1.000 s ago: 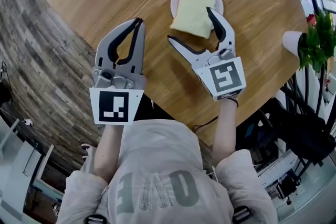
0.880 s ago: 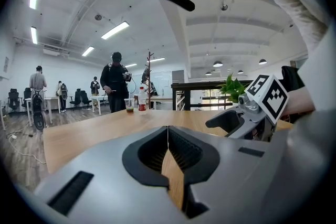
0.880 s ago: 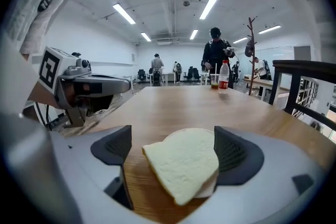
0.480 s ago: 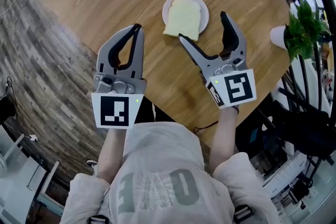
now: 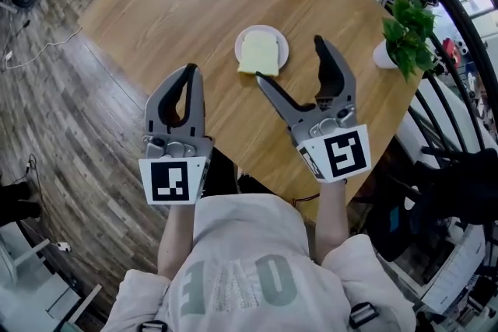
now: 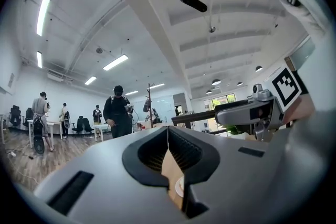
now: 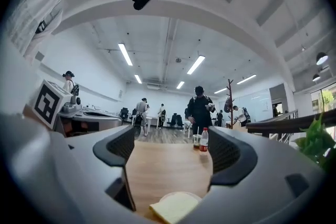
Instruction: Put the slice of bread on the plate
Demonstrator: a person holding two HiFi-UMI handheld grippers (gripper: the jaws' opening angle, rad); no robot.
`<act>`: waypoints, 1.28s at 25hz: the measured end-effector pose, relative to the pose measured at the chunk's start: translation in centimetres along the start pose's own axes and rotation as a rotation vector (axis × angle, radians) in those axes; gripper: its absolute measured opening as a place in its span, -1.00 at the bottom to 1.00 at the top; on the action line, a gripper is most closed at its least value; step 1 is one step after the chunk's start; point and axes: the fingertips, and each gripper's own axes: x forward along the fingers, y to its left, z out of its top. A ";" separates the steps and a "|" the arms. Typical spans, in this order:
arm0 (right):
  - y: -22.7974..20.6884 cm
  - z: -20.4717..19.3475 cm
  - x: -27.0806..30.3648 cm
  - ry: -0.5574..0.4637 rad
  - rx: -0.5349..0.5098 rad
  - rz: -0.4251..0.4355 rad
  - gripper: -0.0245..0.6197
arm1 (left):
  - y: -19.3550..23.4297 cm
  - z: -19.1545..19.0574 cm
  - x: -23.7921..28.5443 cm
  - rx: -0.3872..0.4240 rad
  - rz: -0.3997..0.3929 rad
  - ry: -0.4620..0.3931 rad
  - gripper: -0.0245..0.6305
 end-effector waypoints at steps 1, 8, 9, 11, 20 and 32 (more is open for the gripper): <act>0.2 0.7 -0.5 -0.018 -0.007 -0.007 0.46 | -0.1 0.7 -0.5 0.008 0.005 -0.016 -0.90; 3.1 0.9 -2.5 -0.009 0.010 -0.005 0.45 | -1.3 3.3 -2.4 0.017 -0.001 -0.075 -0.90; 3.7 1.1 -2.8 -0.017 0.003 -0.001 0.45 | -1.5 3.8 -2.4 0.022 -0.004 -0.086 -0.90; 4.7 1.5 -3.5 -0.035 -0.024 0.001 0.45 | -2.0 4.7 -2.5 0.029 -0.013 -0.107 -0.90; 4.0 -0.4 -6.1 0.024 0.058 -0.006 -0.88 | -4.7 5.0 -2.0 0.036 -0.085 -0.105 -0.90; 1.0 -2.2 -7.9 0.128 0.085 -0.159 -0.88 | -5.4 5.4 -2.0 0.043 -0.094 -0.112 -0.90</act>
